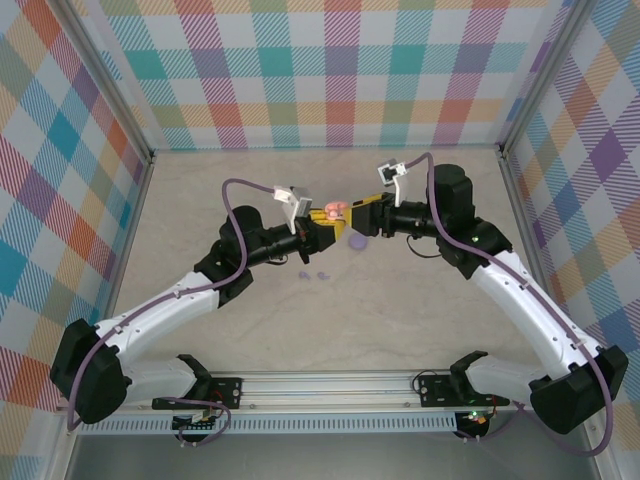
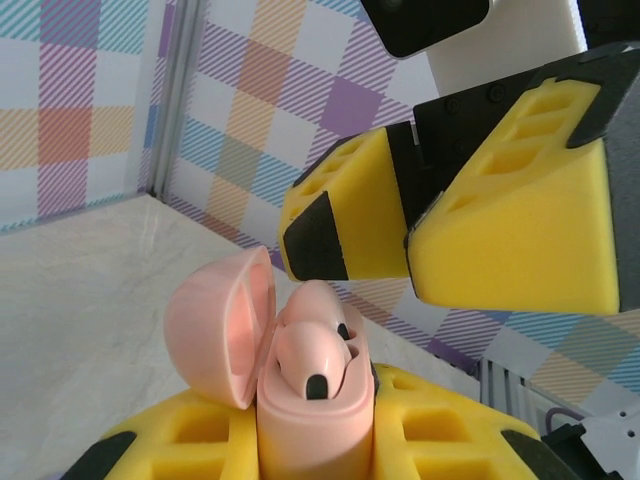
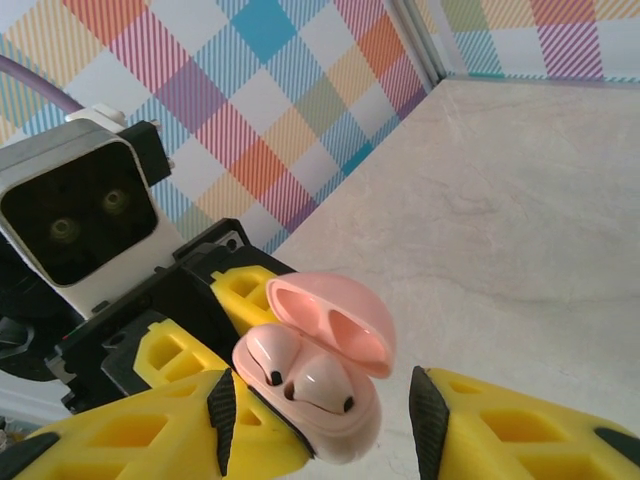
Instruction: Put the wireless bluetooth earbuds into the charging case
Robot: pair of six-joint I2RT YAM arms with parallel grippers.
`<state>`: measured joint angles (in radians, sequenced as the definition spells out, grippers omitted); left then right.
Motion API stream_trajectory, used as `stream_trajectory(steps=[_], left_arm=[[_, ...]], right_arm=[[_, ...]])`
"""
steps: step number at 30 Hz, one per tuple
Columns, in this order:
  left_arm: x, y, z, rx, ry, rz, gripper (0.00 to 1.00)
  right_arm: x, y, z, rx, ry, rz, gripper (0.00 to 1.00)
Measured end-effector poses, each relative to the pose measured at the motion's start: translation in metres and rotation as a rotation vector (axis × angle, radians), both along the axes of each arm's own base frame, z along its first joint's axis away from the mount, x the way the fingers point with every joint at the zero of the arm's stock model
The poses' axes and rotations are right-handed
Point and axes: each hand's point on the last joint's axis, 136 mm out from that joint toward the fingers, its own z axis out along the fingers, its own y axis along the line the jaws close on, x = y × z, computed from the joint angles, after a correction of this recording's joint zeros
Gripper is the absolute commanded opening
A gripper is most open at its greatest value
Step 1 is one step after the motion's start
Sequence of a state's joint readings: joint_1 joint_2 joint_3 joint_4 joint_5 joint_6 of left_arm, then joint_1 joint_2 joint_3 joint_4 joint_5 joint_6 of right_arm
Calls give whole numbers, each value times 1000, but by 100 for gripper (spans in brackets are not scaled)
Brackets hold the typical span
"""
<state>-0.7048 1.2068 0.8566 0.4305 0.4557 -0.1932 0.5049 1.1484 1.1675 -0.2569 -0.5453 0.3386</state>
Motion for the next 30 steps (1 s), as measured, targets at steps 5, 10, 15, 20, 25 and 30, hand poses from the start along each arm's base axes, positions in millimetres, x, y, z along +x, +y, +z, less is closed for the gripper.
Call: stream_trajectory(steps=[5,10,15,20,25,30], left_arm=[[0,3,0,14,-11,15,2],[-2,6,1,27,-26,22,2],[-8,8,3,44,-59,6,1],[-27,6,8,57,-116,-87,2],[-43,0,7,63,-140,-192,2],[-47,-7,7,63,-136,-251,2]], right_arm=[[7,-11,0,-27,-18,-85,51],[14,-22,-6,-69,-11,-167,52],[24,-31,-23,-123,46,-208,52],[36,-47,-34,-128,105,-230,49],[35,-48,-36,-95,134,-170,45],[27,-35,-37,-59,157,-63,33]])
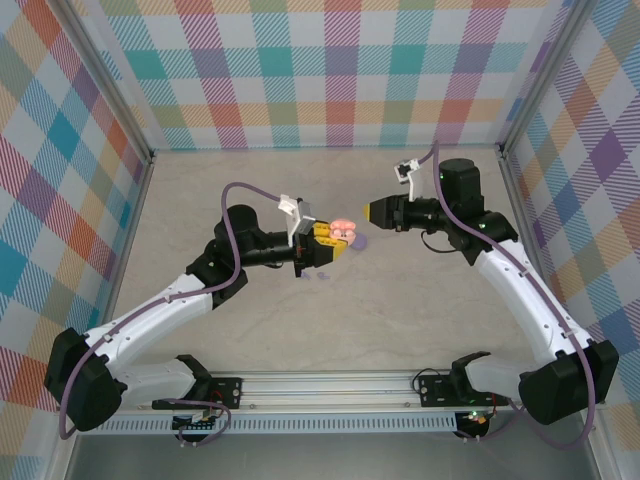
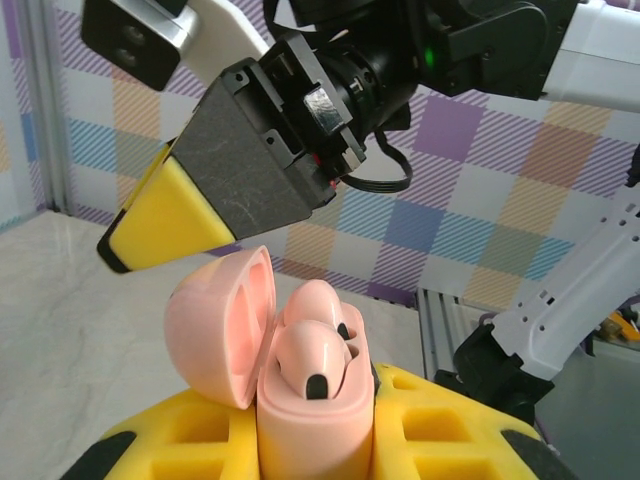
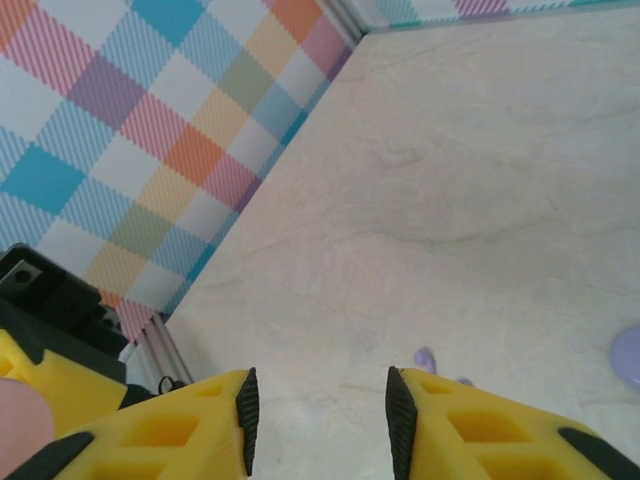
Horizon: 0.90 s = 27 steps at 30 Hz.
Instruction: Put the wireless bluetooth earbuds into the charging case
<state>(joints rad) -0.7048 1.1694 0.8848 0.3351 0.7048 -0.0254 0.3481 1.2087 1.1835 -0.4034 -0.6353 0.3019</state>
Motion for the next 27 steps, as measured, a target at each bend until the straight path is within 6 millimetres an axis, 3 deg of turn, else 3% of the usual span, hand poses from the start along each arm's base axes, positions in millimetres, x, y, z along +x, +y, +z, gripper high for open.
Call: stream_trajectory(steps=[8,27], left_arm=[[4,-9,-5,11,25,-36,2],[10,-15,-7,8,77,-32,2]], right_arm=[[-9,13,-3,51,37,110,28],[-25,21,14,133,15,236,28]])
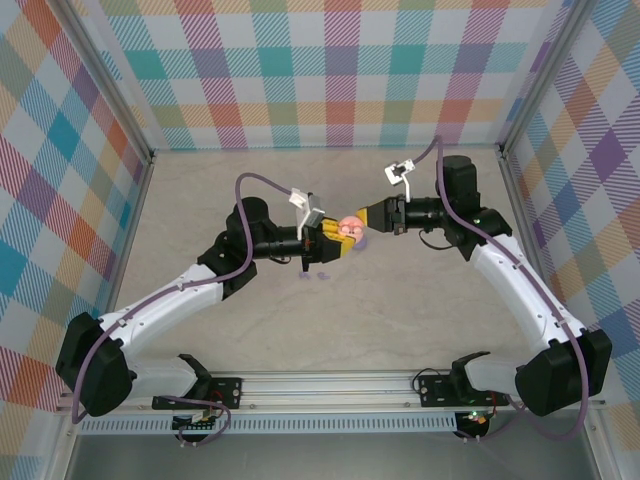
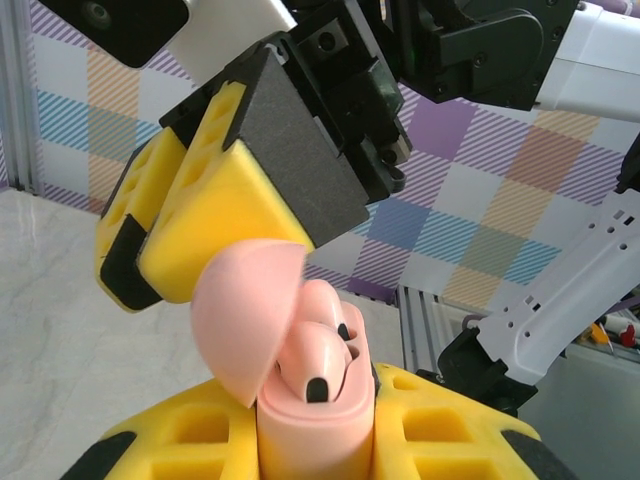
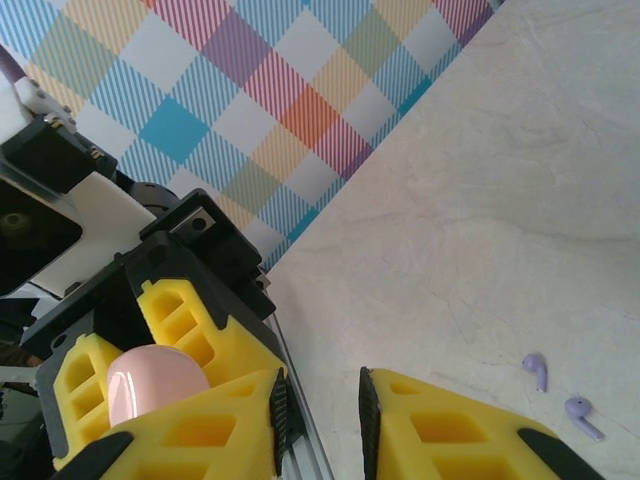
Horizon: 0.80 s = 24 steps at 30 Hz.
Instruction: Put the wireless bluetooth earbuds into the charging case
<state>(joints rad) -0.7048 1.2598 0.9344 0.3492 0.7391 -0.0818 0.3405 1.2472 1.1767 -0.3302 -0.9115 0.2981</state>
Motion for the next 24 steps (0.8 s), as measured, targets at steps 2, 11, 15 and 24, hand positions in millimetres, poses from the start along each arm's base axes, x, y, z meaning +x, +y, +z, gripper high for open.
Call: stream_trajectory(steps=[2,11,15,24], left_arm=[[2,-1,-2,4,12,8,3],[13,-2,-12,22,51,54,3],[27,2,-13,37,76,127,2],[80,24,-37,72,249,328,5]], right_arm=[[-2,0,0,5,2,11,28],[3,-6,-4,-43,-15,-64,30],[18,-21,-19,-140,-11,-200,31],[36,-51,-33,-276,-28,-408,31]])
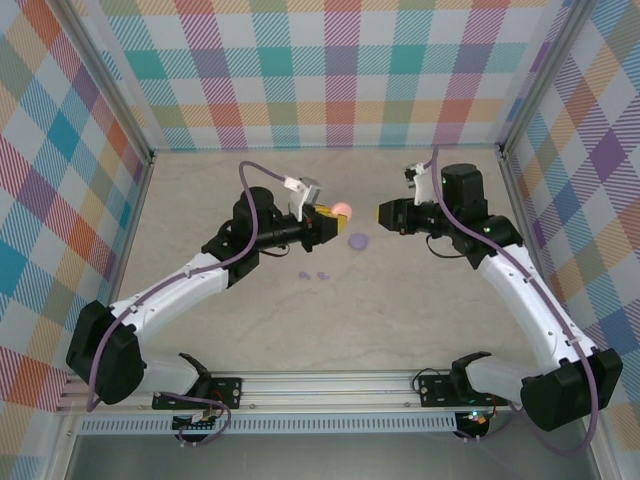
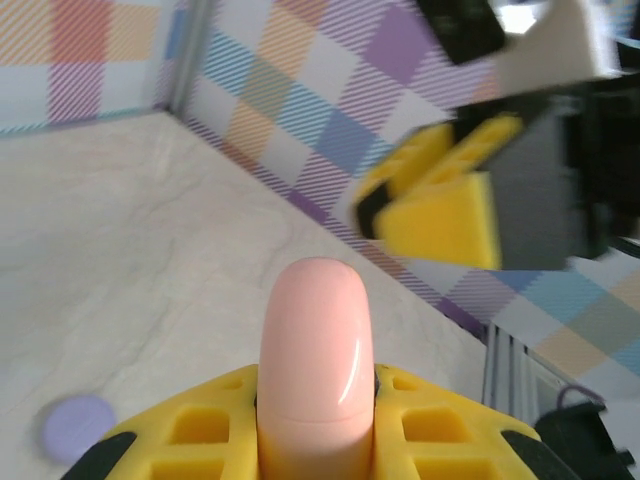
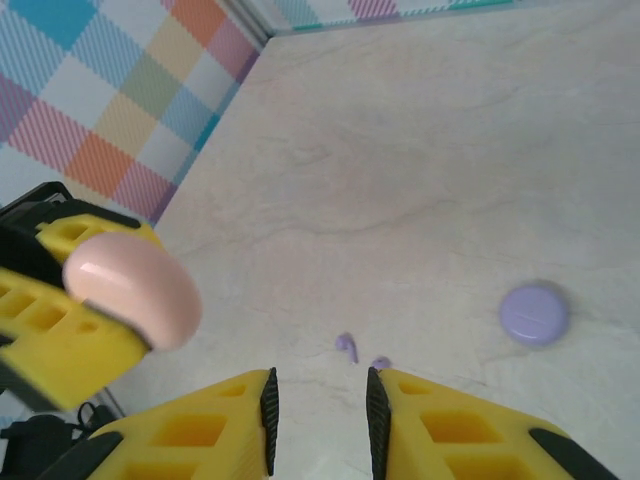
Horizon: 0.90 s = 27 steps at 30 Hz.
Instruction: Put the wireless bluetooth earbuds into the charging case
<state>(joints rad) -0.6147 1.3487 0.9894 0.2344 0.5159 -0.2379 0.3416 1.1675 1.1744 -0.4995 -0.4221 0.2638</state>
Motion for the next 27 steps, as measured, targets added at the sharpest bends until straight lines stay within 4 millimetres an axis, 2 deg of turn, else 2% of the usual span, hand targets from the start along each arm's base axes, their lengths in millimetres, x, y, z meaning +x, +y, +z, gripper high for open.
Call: stream_trajectory(steps=[8,15,22,27], left_arm=[[64,44,-53,77,279,273,6],[92,76,-103,172,486,417,8],[108,86,-155,254,632,444,12],[118,82,-187,293,704,431,12]], right_arm=[[3,-8,-6,-43,0,-43,33],[3,-11,-10,-58,13,-56,33],[2,-11,-10,-61,17,-56,34],[1,-13,-11,-69,16,-62,34]])
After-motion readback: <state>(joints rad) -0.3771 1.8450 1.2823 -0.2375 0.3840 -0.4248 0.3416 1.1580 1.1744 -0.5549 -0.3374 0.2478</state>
